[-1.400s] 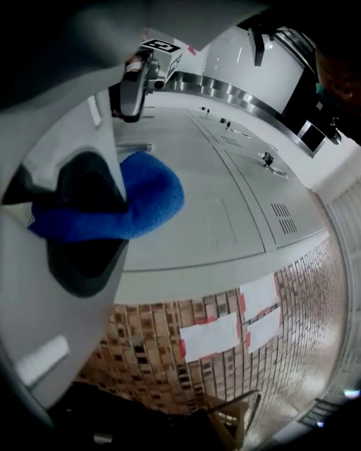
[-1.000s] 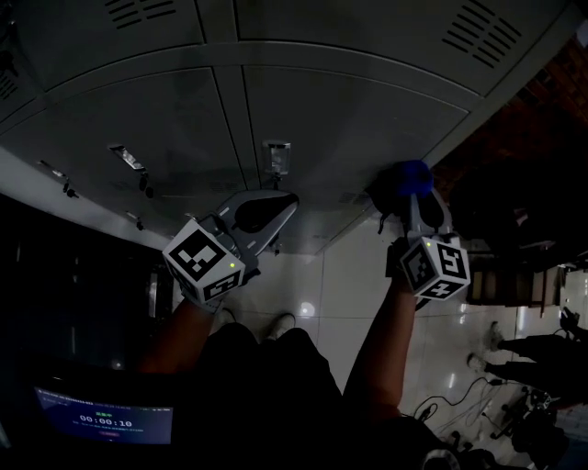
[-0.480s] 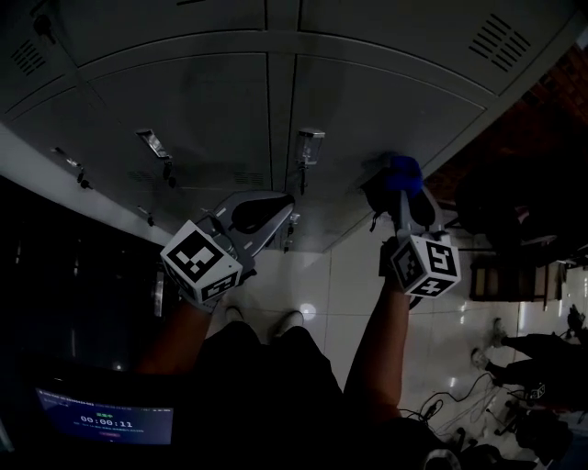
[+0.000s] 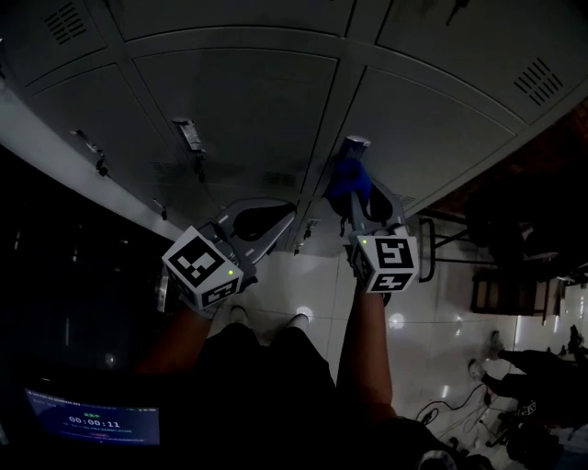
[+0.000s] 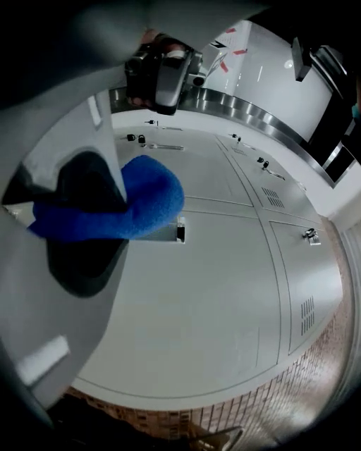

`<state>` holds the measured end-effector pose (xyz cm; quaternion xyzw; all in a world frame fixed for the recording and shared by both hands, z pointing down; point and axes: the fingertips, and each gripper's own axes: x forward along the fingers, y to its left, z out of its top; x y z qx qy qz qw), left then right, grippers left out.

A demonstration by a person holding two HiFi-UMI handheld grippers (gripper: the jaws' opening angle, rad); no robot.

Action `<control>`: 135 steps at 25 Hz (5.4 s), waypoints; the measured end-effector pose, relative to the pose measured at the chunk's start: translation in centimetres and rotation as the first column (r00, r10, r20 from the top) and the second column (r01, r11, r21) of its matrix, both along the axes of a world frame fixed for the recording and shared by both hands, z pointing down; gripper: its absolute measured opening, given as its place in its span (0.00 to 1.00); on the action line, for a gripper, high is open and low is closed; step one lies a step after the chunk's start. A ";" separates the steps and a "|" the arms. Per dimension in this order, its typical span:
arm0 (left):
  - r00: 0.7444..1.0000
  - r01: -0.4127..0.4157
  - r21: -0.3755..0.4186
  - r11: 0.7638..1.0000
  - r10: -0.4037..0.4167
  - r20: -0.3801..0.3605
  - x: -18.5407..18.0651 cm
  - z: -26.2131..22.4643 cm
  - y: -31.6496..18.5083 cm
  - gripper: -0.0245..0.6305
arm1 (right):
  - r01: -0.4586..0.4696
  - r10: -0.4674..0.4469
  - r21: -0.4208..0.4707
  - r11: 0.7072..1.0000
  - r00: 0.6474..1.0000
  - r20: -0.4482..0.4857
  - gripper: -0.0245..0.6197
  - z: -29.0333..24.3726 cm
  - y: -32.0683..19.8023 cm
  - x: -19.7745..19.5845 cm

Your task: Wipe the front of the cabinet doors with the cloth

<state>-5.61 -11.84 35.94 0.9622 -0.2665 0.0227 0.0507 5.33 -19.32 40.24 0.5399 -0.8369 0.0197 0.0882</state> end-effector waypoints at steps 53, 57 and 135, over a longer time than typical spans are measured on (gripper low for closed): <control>0.999 0.012 -0.054 0.998 -0.010 0.036 11.1 4.6 -0.6 0.04 | 0.087 -0.085 -0.020 0.996 0.991 0.101 0.16 6.3 0.5 8.7; 0.998 0.050 -0.059 0.997 -0.048 0.041 8.8 4.9 -0.3 0.04 | 0.232 -0.230 -0.009 0.973 0.968 0.097 0.16 6.4 1.4 2.0; 0.999 -0.014 -0.032 0.999 0.015 0.050 -7.0 1.5 6.4 0.04 | 0.342 -0.345 0.043 0.939 0.931 0.119 0.16 -3.9 15.9 -9.4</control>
